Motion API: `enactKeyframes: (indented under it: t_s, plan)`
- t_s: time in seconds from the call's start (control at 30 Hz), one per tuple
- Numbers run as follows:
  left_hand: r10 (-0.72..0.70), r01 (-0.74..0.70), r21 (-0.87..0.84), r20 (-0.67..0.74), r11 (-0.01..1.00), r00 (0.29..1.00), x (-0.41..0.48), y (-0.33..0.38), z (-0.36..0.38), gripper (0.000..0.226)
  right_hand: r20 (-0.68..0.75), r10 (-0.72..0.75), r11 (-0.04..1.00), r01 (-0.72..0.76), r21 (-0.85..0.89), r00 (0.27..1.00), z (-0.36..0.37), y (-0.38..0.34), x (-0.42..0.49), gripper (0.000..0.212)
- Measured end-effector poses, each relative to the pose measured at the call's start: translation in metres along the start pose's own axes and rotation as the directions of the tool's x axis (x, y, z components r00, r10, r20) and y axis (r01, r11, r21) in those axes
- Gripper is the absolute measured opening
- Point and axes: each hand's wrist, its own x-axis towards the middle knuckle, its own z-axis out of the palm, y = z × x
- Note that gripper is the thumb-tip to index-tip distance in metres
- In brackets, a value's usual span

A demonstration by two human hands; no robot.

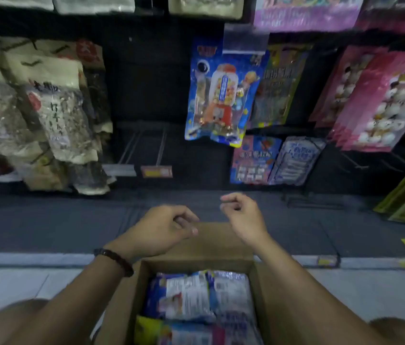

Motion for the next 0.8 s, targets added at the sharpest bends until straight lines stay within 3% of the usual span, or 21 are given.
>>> enactKeyframes:
  t_s: [0.07,0.13,0.2,0.33,0.43,0.53,0.67,0.8]
  plan:
    - [-0.022,0.018,0.128,0.027,0.992,0.999,-0.012,-0.023,0.028,0.017,0.063,0.122,0.992,-0.120,-0.031,0.990,0.018,0.049,-0.017,0.018]
    - [-0.070,0.002,0.382,0.166,0.924,0.984,-0.020,-0.041,0.047,0.024,0.141,0.249,0.962,-0.228,-0.150,0.958,0.029,0.093,-0.033,0.018]
    - [-0.128,-0.032,0.523,0.268,0.852,0.955,-0.021,-0.057,0.055,0.027,0.217,0.383,0.901,-0.312,-0.300,0.898,0.040,0.132,-0.046,0.034]
    - [-0.150,-0.034,0.466,0.353,0.884,0.924,-0.008,-0.070,0.058,0.033,0.235,0.619,0.750,-0.475,-0.460,0.750,0.067,0.179,-0.061,0.018]
    - [-0.138,-0.035,0.430,0.365,0.902,0.921,0.002,-0.076,0.057,0.043,0.210,0.658,0.718,-0.519,-0.464,0.723,0.094,0.203,-0.057,0.034]
    - [-0.166,-0.018,0.456,0.360,0.890,0.918,0.007,-0.084,0.058,0.043,0.176,0.697,0.690,-0.584,-0.427,0.695,0.113,0.213,-0.048,0.034]
    - [-0.205,0.020,0.439,0.379,0.898,0.903,0.008,-0.090,0.056,0.043,0.172,0.776,0.622,-0.693,-0.365,0.607,0.128,0.214,-0.047,0.056]
    - [-0.264,0.053,0.477,0.389,0.878,0.883,0.009,-0.098,0.055,0.043,0.164,0.814,0.576,-0.737,-0.354,0.557,0.138,0.217,-0.044,0.037]
